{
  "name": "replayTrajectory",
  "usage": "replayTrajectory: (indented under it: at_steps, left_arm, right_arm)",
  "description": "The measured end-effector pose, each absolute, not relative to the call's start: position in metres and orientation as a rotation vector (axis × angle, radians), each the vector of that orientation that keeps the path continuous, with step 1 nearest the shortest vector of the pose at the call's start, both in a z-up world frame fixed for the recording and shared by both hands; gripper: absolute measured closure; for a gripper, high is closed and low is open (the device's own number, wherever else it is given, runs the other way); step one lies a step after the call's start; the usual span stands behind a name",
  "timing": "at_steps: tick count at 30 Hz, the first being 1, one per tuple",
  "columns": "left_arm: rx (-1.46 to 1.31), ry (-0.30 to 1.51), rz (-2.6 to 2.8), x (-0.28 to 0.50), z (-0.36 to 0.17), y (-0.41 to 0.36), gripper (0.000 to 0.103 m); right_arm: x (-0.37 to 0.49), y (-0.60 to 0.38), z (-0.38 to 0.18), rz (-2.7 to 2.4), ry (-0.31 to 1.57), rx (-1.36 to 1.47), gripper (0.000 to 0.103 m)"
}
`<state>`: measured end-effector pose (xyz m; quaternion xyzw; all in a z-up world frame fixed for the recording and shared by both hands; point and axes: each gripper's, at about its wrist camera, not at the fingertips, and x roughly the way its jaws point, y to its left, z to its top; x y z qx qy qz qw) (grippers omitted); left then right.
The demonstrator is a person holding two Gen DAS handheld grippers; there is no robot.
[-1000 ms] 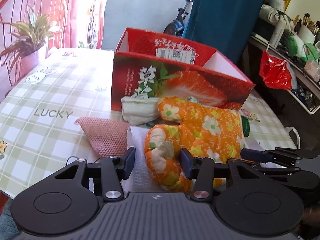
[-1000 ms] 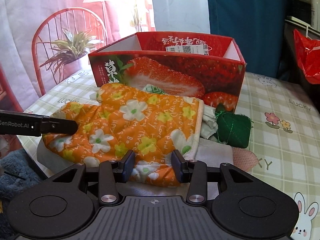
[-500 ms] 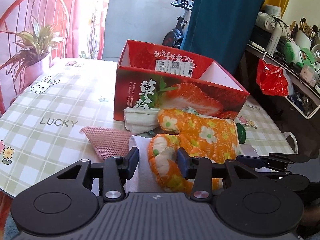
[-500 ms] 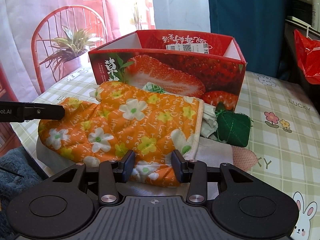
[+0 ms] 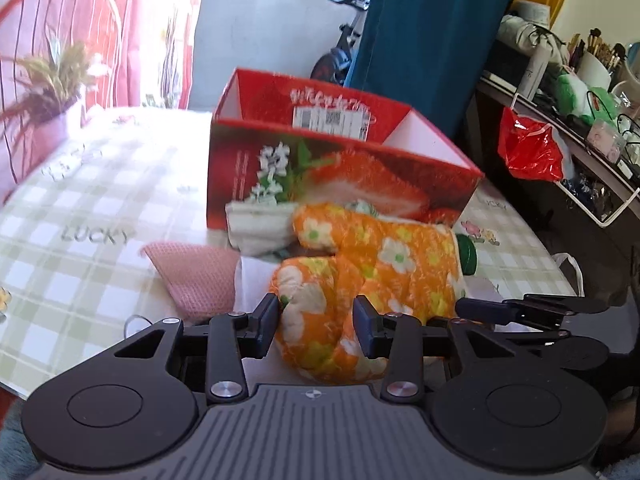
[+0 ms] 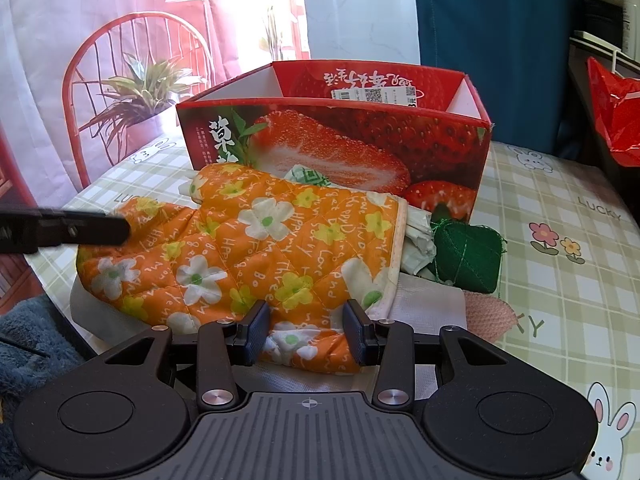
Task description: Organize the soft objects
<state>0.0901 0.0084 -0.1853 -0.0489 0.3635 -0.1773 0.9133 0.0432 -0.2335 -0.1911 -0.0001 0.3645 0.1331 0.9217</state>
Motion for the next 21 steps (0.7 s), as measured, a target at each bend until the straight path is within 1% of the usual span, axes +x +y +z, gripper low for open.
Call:
replayTrajectory:
  at_steps: [4,6,10,13,15,17,21]
  left_arm:
    - [-0.153,0.8,-0.346,0.1,-0.201,0.016,0.058]
    - [-0.17,0.8,-0.347,0.103,-0.206,0.019,0.056]
    - [-0.172,0.801,-0.352,0.106,-0.211,0.02,0.056]
    - [-0.172,0.794,-0.357,0.103,-0.21,0.021,0.06]
    - [-0.158,0.782,-0.36,0.101,-0.208,0.018,0.067]
    - [-0.13,0.764,-0.358,0.099,-0.205,0.014,0.072]
    - [-0.109,0.752,-0.353,0.098,-0.203,0.013,0.074]
  right_arm:
    - [0.043,-0.234,-0.191,0.275,0.746,0.007,0.065]
    - [0.042,-0.235,-0.191,0.276,0.744,0.011,0.065]
    - [0.042,-0.235,-0.191,0.276,0.741,0.022,0.065]
    - [0.041,-0.235,-0.191,0.273,0.737,0.025,0.065]
    - [0.039,-0.237,-0.19,0.272,0.722,0.044,0.065]
    - [0.035,-0.24,-0.186,0.265,0.699,0.068,0.065]
    - [0.03,-0.246,-0.178,0.229,0.651,0.096,0.063]
